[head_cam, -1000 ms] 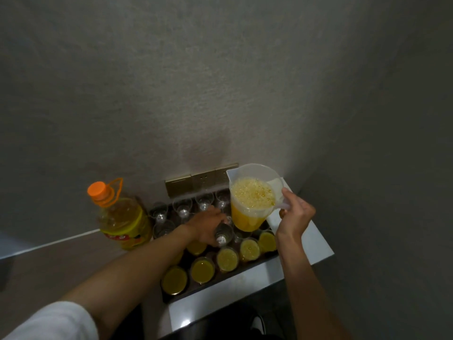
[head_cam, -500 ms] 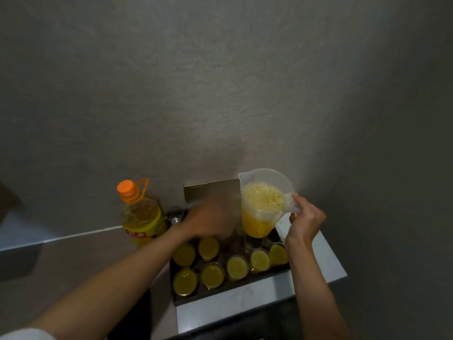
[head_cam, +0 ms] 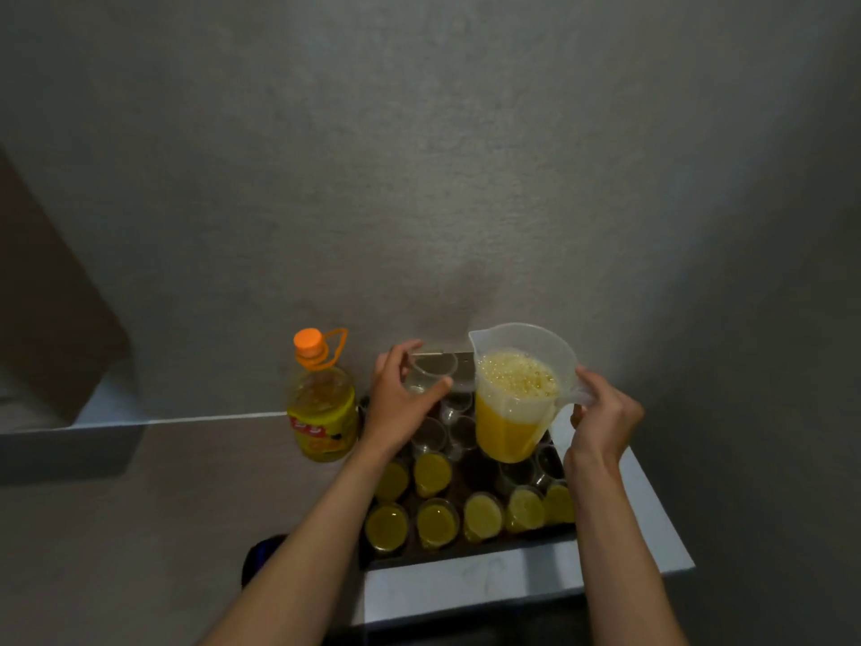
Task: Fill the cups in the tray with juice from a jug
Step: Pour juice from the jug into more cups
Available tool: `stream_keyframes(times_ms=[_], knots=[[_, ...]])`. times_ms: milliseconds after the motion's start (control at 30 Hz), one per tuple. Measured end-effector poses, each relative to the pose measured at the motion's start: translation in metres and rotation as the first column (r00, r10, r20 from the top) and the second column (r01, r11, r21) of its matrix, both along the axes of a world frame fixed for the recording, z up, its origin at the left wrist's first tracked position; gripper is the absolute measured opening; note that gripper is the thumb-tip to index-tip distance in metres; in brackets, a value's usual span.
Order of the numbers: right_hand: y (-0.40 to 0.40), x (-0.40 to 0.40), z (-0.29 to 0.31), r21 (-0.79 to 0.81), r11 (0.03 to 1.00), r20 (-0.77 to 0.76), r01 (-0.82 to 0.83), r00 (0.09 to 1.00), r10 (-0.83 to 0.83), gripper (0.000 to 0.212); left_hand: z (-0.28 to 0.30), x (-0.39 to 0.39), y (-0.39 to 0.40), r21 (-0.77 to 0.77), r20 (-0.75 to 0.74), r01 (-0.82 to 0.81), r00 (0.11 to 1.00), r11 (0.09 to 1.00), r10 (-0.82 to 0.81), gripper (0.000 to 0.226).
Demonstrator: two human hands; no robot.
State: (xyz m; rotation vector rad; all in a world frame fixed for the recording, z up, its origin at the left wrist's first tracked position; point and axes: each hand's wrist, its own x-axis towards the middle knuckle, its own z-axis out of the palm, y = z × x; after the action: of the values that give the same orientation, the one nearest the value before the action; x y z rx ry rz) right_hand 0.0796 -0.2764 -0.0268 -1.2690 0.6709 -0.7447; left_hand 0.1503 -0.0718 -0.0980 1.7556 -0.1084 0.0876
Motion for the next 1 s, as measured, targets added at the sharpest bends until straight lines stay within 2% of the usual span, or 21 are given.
stream_keyframes(times_ms=[300,667,833,1000], knots=[[0.018,-0.007,0.016,-0.091,0.992,-0.06,-0.086,0.995,0.08,0.02,0.0,-0.032,0.022,-0.18,-0.017,-0.148,0.989,0.972,0.147,0.06],[0.028,-0.021,0.033,-0.204,0.953,-0.122,-0.223,0.972,0.201,0.019,0.002,-0.06,0.026,-0.325,-0.01,-0.128,0.991,0.937,0.132,0.061],[0.029,-0.026,0.038,-0.255,0.922,-0.161,-0.292,0.953,0.257,0.032,-0.007,-0.065,0.026,-0.327,0.009,-0.099,0.994,0.94,0.108,0.062],[0.029,-0.028,0.041,-0.326,0.892,-0.191,-0.313,0.946,0.262,0.035,-0.006,-0.07,0.028,-0.329,-0.002,-0.087,0.996,0.94,0.091,0.061]])
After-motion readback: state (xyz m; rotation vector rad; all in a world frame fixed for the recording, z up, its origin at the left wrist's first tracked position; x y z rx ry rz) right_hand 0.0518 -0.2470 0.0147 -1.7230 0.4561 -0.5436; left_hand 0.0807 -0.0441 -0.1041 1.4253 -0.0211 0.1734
